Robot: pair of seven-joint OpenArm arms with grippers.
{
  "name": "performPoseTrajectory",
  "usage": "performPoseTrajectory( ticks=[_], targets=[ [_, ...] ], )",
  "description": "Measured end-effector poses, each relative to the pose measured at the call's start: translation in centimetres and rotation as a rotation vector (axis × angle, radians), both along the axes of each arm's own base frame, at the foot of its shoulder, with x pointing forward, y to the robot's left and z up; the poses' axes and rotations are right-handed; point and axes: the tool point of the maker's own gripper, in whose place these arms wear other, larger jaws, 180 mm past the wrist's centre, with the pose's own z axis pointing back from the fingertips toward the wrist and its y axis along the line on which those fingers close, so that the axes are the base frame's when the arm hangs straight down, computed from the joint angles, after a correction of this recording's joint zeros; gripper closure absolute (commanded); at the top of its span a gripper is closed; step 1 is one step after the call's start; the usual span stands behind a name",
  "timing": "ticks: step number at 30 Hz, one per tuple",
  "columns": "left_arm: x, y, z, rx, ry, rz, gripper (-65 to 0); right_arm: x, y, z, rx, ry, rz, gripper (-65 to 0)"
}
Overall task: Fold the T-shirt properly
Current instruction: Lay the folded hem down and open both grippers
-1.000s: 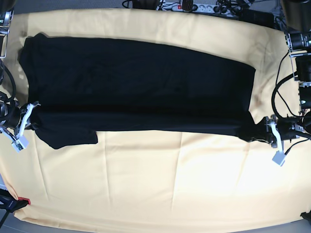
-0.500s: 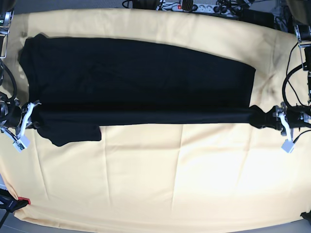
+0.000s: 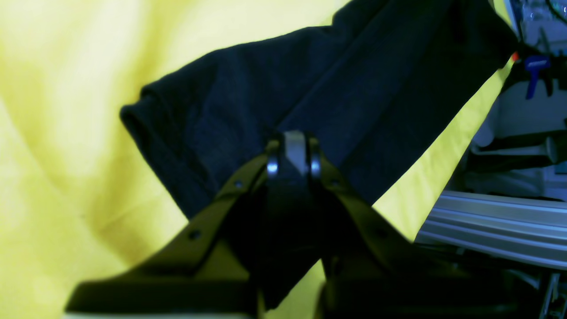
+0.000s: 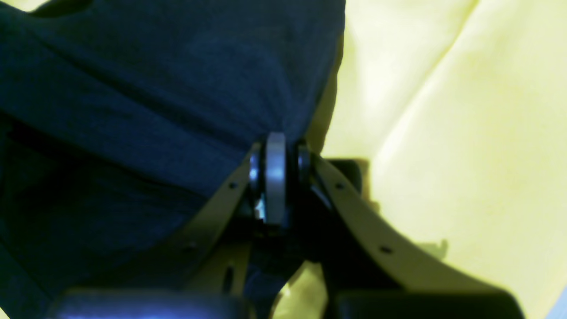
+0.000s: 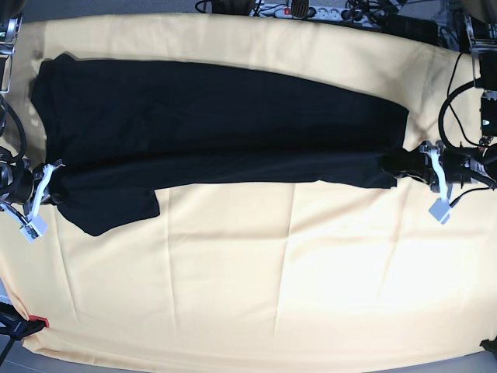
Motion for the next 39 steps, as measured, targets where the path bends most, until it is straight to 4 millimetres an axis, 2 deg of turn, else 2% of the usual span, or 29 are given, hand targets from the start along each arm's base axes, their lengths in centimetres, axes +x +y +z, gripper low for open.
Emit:
performPoseTrajectory(
  ticks=[3, 7, 8, 9, 13, 16, 19, 23, 27, 29, 31, 34, 36, 37, 39],
  targets=[
    [0.0, 0.1, 0.0, 0.002, 0.0, 0.001, 0.0, 0.0, 0.0, 0.0, 0.001, 0.0, 0.0, -1.5],
    [0.0, 0.1, 0.0, 0.003, -0.001, 0.0, -35.5, 0.2, 0.3, 0.3, 0.021, -0.006, -0.001, -38.5],
    [0.0, 0.1, 0.0, 0.003, 0.0, 0.0, -40.4, 0.3, 0.3, 0.5, 0.02, -0.008, -0.001, -43.9],
    [0.0, 0.1, 0.0, 0.002, 0.001, 0.001, -42.0, 0.5, 0.3, 0.8, 0.026, -0.017, 0.0, -45.7],
    [-0.1, 0.2, -0.2, 0.003, 0.018, 0.015, -42.0, 2.1, 0.1, 2.8, 0.033, -0.079, 0.0, -45.6],
    [-0.6, 0.2, -0.7, 0.003, 0.036, 0.015, -42.0, 3.4, 0.8, 3.8, 0.085, -0.168, -0.025, -45.6],
    [-1.5, 0.1, -1.5, 0.004, 0.063, 0.013, -42.0, 4.3, 0.8, 2.5, 0.046, -0.19, -0.089, -45.6],
    [-1.3, -1.0, -1.7, -0.026, 0.06, 0.009, -42.0, 4.8, 1.8, -0.8, 0.096, -0.149, -0.155, -45.6],
    [-1.6, -1.8, -2.2, -0.047, 0.069, 0.004, -42.0, 4.8, -0.1, -4.1, 0.139, -0.061, -0.277, -45.6],
    [-1.8, -1.6, -2.3, -0.042, 0.075, 0.005, -42.0, 5.1, -0.3, -4.6, 0.199, -0.036, -0.315, -45.3],
    [-2.0, -1.6, -2.4, -0.044, 0.079, 0.006, -42.0, 5.4, 0.5, -4.5, 0.255, -0.024, -0.285, -45.2],
    [-2.0, -1.6, -2.4, -0.044, 0.081, 0.006, -42.0, 4.9, 2.6, -4.1, 0.364, 0.01, -0.217, -44.9],
    [-2.0, -1.6, -2.4, -0.044, 0.081, 0.006, -42.0, 4.5, 3.6, -4.3, 0.401, 0.041, -0.209, -40.9],
    [-2.0, -1.6, -2.4, -0.044, 0.081, 0.006, -42.0, 4.5, 4.2, -4.4, 0.42, 0.048, -0.207, -36.2],
    [-2.0, -1.6, -2.4, -0.044, 0.081, 0.006, -42.0, 4.8, 5.5, -4.6, 0.446, 0.045, -0.197, -21.7]
  ],
)
